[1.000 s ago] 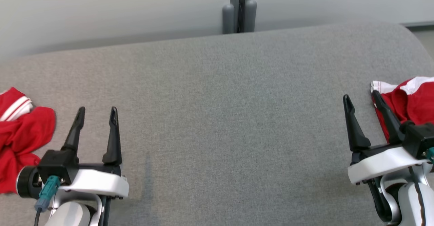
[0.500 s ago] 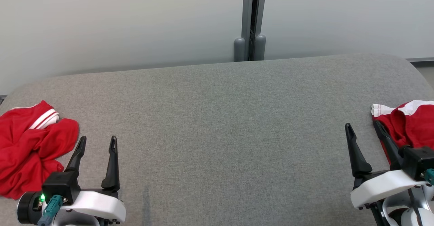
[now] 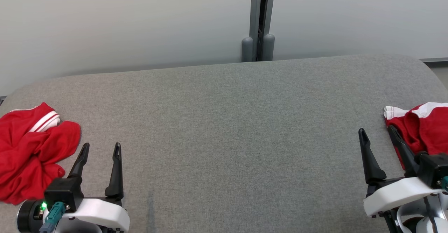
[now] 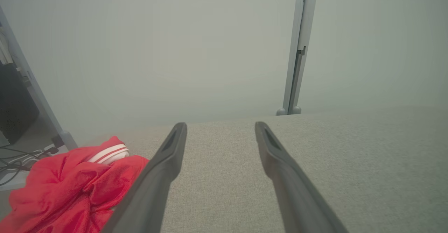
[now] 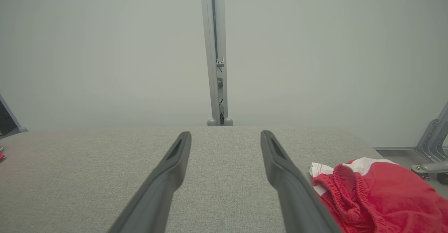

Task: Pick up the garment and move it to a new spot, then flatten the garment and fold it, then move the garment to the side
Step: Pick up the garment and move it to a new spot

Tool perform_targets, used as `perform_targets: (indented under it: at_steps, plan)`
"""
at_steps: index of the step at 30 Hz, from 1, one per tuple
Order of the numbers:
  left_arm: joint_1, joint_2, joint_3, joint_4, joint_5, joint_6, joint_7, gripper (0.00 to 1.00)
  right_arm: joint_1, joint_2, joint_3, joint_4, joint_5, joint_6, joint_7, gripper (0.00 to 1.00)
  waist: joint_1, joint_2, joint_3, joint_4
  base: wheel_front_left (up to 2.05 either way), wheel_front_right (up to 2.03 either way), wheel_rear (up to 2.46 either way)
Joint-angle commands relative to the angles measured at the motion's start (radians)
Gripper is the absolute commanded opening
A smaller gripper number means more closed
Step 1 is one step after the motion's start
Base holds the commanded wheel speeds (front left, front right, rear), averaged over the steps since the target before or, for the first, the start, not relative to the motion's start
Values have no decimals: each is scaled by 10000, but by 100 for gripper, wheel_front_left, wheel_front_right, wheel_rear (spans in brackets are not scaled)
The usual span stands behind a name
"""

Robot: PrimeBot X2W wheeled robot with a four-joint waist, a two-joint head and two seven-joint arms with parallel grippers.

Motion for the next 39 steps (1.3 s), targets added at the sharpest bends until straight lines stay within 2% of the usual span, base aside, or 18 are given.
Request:
perform_targets:
  at_steps: [1, 16, 22, 27, 39]
  plan:
    - [-43, 51, 5, -30, 8, 53, 9, 100, 112, 6, -38, -76, -29, -2, -6, 100, 0, 0, 14, 10, 0, 0, 0]
    - [-229, 28, -46, -54, 47, 111, -23, 100, -20, 41, -69, -45, -25, -2, -72, 100, 0, 0, 179, 92, 0, 0, 0]
    - [-434, -49, 14, 2, 16, 83, -113, 100, -23, 43, -100, -146, -82, -2, -54, 100, 0, 0, 267, 469, 0, 0, 0]
    - [-517, -98, 187, 17, -58, 115, -262, 100, -191, 26, 26, -293, -123, -2, 12, 100, 0, 0, 392, 1167, 0, 0, 0]
    - [-387, -294, 594, 72, -114, 80, -513, 100, -426, -123, 456, -432, -28, -2, 193, 100, 0, 0, 560, 3452, 0, 0, 0]
